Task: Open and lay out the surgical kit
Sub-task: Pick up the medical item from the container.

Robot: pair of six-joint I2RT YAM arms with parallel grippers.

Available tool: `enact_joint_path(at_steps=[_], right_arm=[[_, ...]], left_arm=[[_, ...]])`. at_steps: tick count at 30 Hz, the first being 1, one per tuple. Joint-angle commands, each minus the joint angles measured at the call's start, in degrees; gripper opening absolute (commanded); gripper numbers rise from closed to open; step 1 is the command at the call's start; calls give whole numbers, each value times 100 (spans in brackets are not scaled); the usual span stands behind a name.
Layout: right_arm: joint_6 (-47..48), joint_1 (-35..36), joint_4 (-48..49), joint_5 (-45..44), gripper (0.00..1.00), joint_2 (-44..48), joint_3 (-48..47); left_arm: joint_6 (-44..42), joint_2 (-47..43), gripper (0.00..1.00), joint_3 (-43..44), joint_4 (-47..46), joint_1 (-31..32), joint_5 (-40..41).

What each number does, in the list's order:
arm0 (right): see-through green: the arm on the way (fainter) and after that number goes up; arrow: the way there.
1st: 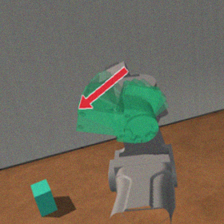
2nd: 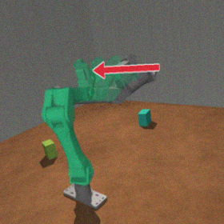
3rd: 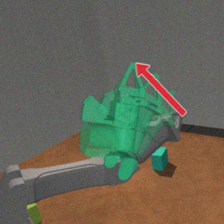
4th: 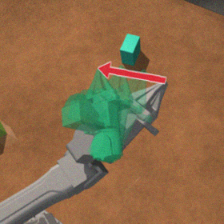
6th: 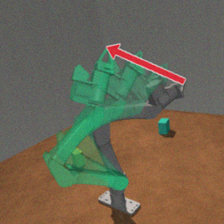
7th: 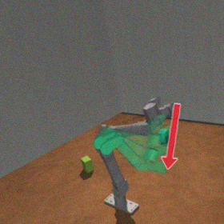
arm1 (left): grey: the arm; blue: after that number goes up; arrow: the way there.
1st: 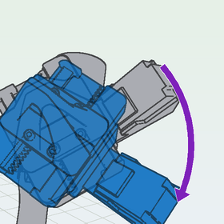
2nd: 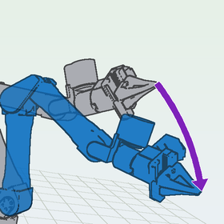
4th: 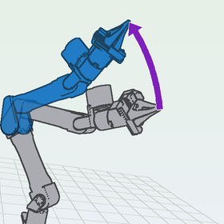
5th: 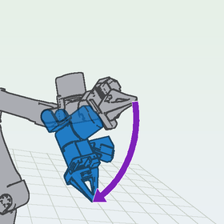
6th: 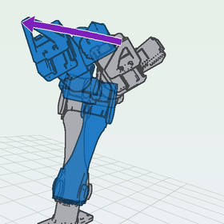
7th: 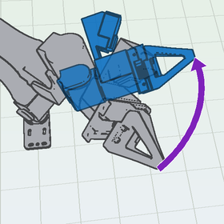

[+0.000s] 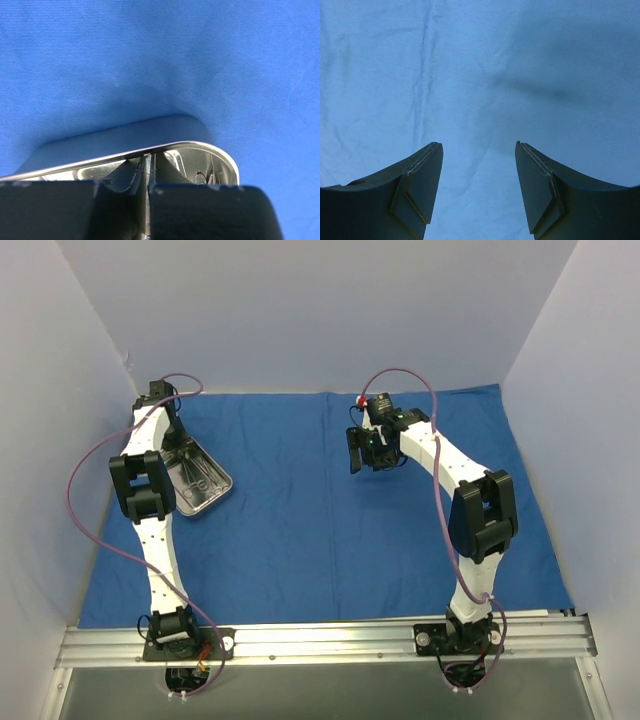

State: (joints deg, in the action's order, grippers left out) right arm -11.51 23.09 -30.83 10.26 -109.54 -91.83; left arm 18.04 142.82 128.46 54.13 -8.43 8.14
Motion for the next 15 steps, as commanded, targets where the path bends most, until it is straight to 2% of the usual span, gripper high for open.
enact_joint_path(at_steps=[1, 4, 9, 15], right_arm=[[114, 37, -178, -130, 60, 160, -142], [140, 46, -125, -104, 59, 161, -186], [166, 64, -37, 63, 59, 187, -283], [96, 90, 226, 467, 56, 371, -151]], left_arm=[[24, 18, 2, -234, 159, -63, 65], [102, -394, 2, -400, 229, -63, 144], [322, -1703, 2, -1217, 168, -45, 56], [525, -3154, 2, -2342, -130, 60, -602]])
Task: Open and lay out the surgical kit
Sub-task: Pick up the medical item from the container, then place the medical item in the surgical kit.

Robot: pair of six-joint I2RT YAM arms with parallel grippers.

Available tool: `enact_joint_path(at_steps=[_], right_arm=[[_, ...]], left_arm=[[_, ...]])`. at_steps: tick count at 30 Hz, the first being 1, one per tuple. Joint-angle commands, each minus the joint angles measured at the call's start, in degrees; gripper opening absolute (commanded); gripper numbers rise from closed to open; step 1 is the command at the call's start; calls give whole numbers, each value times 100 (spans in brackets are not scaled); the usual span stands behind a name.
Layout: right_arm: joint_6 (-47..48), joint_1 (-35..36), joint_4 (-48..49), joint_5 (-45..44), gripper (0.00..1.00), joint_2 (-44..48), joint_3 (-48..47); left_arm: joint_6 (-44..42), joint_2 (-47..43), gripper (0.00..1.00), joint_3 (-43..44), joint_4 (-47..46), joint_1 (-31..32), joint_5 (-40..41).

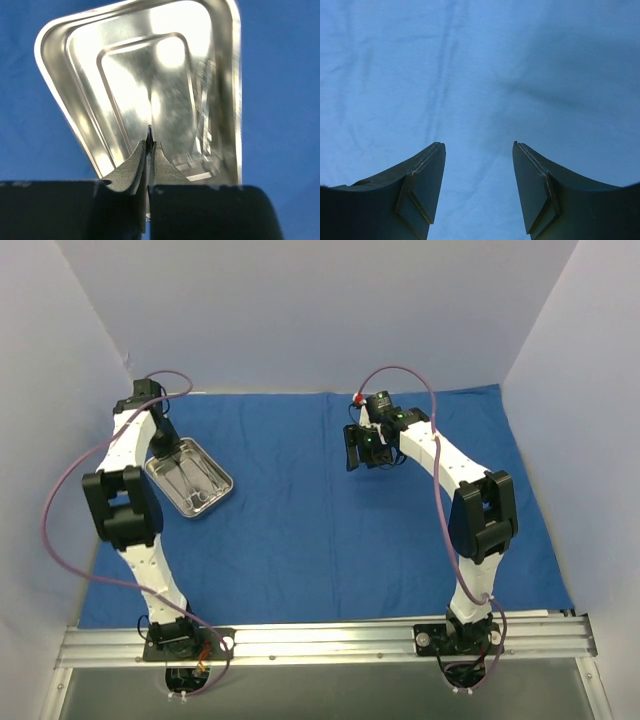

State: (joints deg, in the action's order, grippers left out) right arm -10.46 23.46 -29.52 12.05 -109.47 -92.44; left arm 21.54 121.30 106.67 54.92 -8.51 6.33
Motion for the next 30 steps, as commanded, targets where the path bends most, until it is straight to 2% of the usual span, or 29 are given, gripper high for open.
enact_joint_path(at_steps=[1, 3, 4, 6, 7, 8, 9, 10, 11, 12, 16, 18, 19, 22, 27, 30], right_arm=[[-26, 53, 235, 550, 56, 391, -55], [-53, 53, 315, 1007, 57, 426, -63], [-61, 53, 437, 1618, 58, 427, -89], [-201, 53, 709, 2245, 59, 444, -125], [-446, 53, 1102, 2649, 59, 444, -186], [-674, 53, 1384, 3410, 59, 444, -212], [-964, 62, 1683, 3740, 59, 453, -195], [-1593, 79, 2452, 4117, 60, 453, -108], [-1835, 158, 2781, 4591, 61, 479, -90], [-2020, 211, 3063, 4735, 63, 531, -55], [-2758, 431, 4485, 5166, 69, 681, 287], [-3477, 527, 5242, 5359, 75, 891, 787], [-3811, 571, 6316, 5395, 77, 971, 1007], [-4946, 694, 7903, 5457, 80, 1121, 1614], [-5019, 791, 8015, 5439, 75, 1208, 1800], [-4563, 853, 7400, 5457, 73, 1191, 1739]], left_arm=[[175, -1133, 2, -234, -218, 139, -491], [166, -1590, 2, -436, -253, 201, -728], [140, -1905, 2, -541, -462, 271, -1234], [87, -2196, 2, -832, -674, 367, -1694], [52, -2337, 2, -928, -849, 429, -1896], [61, -2652, 2, -1060, -1008, 534, -2116], [70, -2803, 2, -1322, -1140, 587, -2588], [157, -2935, 2, -1446, -1332, 649, -2775], [210, -3171, 2, -1569, -1421, 762, -2977], [245, -3287, 2, -1797, -1518, 790, -3336], [377, -3788, 2, -2193, -1878, 1413, -3778], [465, -4051, 2, -2300, -1940, 1545, -3901], [674, -4122, 2, -2483, -2167, 1546, -4198], [1122, -4342, 2, -2712, -2615, 1703, -4552], [1765, -4623, 2, -3179, -3337, 1809, -4825], [2091, -4650, 2, -3240, -3672, 1836, -4957]])
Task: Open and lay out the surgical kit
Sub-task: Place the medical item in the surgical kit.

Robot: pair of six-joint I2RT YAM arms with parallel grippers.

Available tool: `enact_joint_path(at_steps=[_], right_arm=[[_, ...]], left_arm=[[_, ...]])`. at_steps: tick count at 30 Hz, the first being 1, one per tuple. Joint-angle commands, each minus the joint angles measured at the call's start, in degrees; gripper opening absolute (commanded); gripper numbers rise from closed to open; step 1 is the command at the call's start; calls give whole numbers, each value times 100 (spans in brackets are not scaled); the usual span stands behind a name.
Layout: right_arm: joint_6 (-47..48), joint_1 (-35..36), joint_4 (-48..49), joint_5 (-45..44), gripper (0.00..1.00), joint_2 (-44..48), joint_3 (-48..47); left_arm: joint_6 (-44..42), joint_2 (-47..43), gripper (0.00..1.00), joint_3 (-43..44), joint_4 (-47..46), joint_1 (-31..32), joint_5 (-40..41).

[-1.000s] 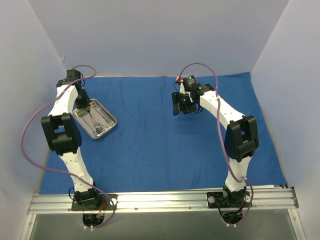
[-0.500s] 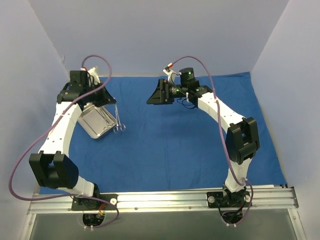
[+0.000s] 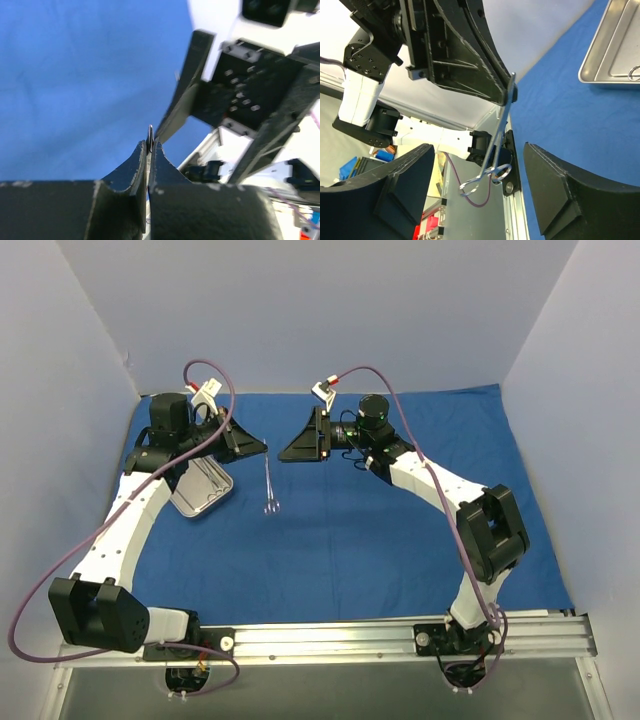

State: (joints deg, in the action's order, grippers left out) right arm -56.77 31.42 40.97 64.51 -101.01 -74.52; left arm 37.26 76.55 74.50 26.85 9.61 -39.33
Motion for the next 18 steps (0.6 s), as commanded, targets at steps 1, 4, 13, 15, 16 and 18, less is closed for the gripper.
enact_joint_path(at_steps=[1, 4, 13, 15, 16, 18], right_arm=[[157, 101, 272, 211, 72, 345, -62], [167, 145, 245, 211, 69, 293, -80], [-131, 268, 717, 448, 58, -6, -212], [-603, 321, 1121, 518, 55, -138, -177], [-755, 338, 1515, 536, 52, -173, -151], [-1149, 347, 1964, 563, 49, -305, -142]], left_arm=[[641, -193, 2, -32, -996, 32, -408], [888, -255, 2, -120, -1322, 41, -514], [1249, -255, 2, -261, -1736, 120, -558], [1284, -211, 2, -234, -1814, 120, -567], [1310, -150, 2, -199, -1832, 120, -593], [1407, -71, 2, -94, -1937, 120, -646]])
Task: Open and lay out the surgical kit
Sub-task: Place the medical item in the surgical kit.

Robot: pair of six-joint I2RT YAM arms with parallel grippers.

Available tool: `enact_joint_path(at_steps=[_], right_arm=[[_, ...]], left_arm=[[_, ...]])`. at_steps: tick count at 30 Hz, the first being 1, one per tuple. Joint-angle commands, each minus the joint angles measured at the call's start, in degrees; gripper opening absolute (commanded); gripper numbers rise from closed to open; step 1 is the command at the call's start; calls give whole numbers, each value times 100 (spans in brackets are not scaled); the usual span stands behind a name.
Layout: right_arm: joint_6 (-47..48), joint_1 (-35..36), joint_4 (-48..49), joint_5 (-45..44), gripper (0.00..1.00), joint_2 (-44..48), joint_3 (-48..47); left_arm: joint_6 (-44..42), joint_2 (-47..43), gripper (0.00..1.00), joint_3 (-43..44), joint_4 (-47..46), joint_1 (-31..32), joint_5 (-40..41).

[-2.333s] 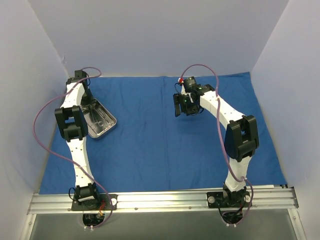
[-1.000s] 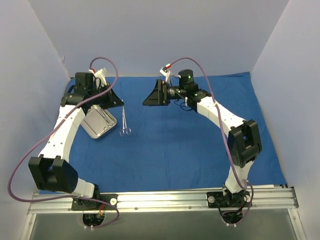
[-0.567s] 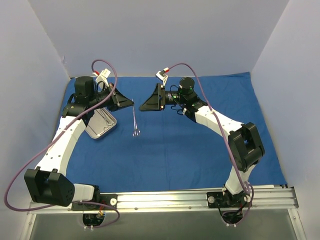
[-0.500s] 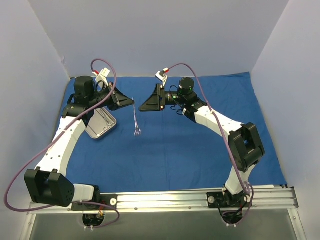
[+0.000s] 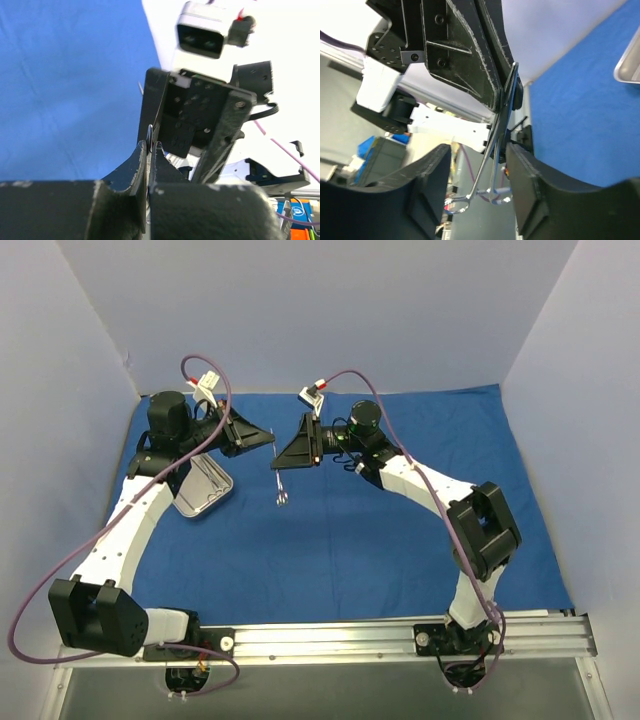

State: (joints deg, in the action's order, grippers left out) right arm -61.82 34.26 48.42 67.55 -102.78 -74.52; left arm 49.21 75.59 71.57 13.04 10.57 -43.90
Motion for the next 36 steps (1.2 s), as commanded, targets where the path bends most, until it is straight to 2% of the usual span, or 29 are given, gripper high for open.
enact_joint_path(at_steps=[1, 3, 4, 6, 7, 8, 9, 10, 12, 14, 15, 16, 17, 18, 19, 20, 22, 23, 25, 27, 31, 36], right_arm=[[-786, 72, 1396, 285, 46, -172, -142], [-998, 81, 1686, 259, 43, -286, -203], [-1068, 81, 1688, 233, 31, -321, -238], [-1043, 72, 1548, 189, 17, -400, -317], [-860, 28, 1417, 145, 7, -400, -352], [-614, 2, 1137, 40, 0, -357, -387], [-194, -24, -75, -31, 0, -322, -457], [1072, -42, -914, -136, 0, -287, -771], [2170, -68, -3002, -592, 0, -251, -1159], [2884, -261, -4027, -1065, 0, -312, -1485], [3182, -358, -4530, -1303, 0, -339, -1626], [3498, -446, -4970, -1549, 0, -374, -1766], [4050, -629, -5444, -1821, 0, -426, -2037], [4290, -709, -6275, -2416, 0, -444, -2171], [4449, -797, -6571, -2700, 0, -444, -2241], [4773, -990, -7270, -3042, 0, -436, -2381], [5003, -1201, -7968, -4268, 0, -453, -2453], [5161, -1307, -8476, -4581, 0, -418, -2427], [5390, -1509, -8875, -5860, 0, -331, -2199], [5479, -1816, -9192, -6261, 0, -321, -1823], [5462, -2090, -9140, -6946, 0, -172, -1040], [5216, -2275, -8903, -7272, 0, -128, -222]], left_arm=[[264, 87, 2, 208, -652, 24, -215], [343, 157, 2, 243, -819, 33, -259], [404, 227, 2, 261, -881, 42, -286], [475, 298, 2, 287, -1083, 42, -400], [458, 377, 2, 305, -1128, 33, -444], [414, 412, 4, 340, -1119, 24, -453], [179, 447, 12, 471, -867, 7, -348], [20, 526, 32, 550, -716, -11, -286], [-654, 623, 45, 952, 108, -55, 98], [-965, 729, 51, 1095, 697, -203, 390], [-1175, 738, 60, 1122, 805, -291, 652], [-1325, 790, 75, 1183, 980, -370, 846], [-1553, 860, 81, 1314, 1634, -415, 1092], [-2173, 965, 83, 1507, 1997, -433, 1372], [-2449, 1140, 84, 1866, 2340, -424, 2045], [-2704, 1194, 83, 1974, 2727, -424, 2365], [-3346, 1413, 83, 2272, 3036, -433, 3242], [-3548, 1519, 83, 2352, 3273, -450, 3456], [-3945, 1783, 82, 2458, 3415, -468, 3982], [-4094, 1889, 81, 2423, 3442, -538, 4100], [-3911, 2012, 79, 2177, 3311, -810, 3899], [-3779, 2178, 79, 2019, 3188, -969, 3582]])
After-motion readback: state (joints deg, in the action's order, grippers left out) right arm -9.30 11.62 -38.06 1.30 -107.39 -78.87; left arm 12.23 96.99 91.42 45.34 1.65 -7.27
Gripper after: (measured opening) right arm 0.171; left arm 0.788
